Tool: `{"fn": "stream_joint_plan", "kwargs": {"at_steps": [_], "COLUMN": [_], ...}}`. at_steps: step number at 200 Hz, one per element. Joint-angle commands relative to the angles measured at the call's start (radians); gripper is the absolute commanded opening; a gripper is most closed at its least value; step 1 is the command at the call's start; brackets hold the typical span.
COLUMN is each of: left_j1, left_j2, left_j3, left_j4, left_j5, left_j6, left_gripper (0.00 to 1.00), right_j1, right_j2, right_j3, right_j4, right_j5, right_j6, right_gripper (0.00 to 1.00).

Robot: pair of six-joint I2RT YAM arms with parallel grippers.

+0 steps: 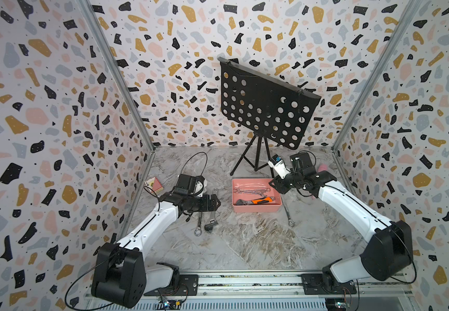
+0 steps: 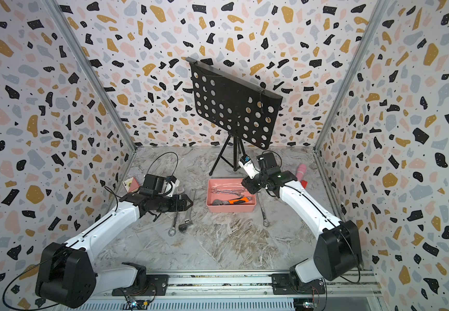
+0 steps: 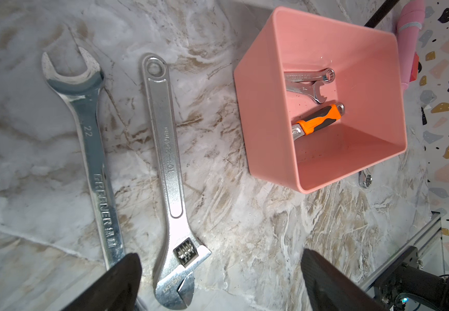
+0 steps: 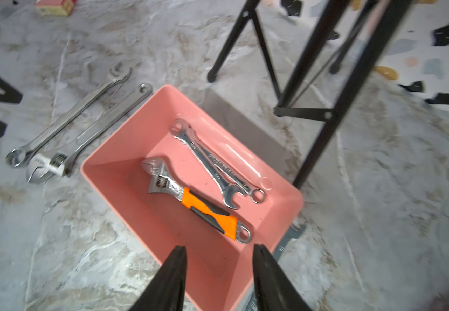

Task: Take out the wrench from the storage box
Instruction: Place the wrench at the center of the board, then pick up the wrench from the storage box.

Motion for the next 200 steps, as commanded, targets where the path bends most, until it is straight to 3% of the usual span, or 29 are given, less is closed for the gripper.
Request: {"fn": "stream_joint_plan", "kwargs": {"at_steps": [1, 117, 200], "left_j1": [-0.001, -0.002, -0.002], "left_j2": [-0.001, 0.005, 0.01], "left_j3": [0.033, 0.04, 0.001], "left_j4": [0.005, 0.092, 0.092], "left_j5": [0.025, 0.071, 0.076], "left_j6": [0.017, -0.059, -0.083], "left_gripper": [0.96, 0.96, 0.96], "right_j1": [0.031, 0.104, 0.128], "right_j2": [0.066, 0.443, 0.542], "right_j3": [0.072, 0.236, 0.268], "right_j4": [-0.1, -0.099, -0.022], "right_j5": [-0.087, 0.024, 0.141], "right_j6": [-0.136, -0.26, -0.272], "right_gripper": [0.47, 0.49, 0.48]}}
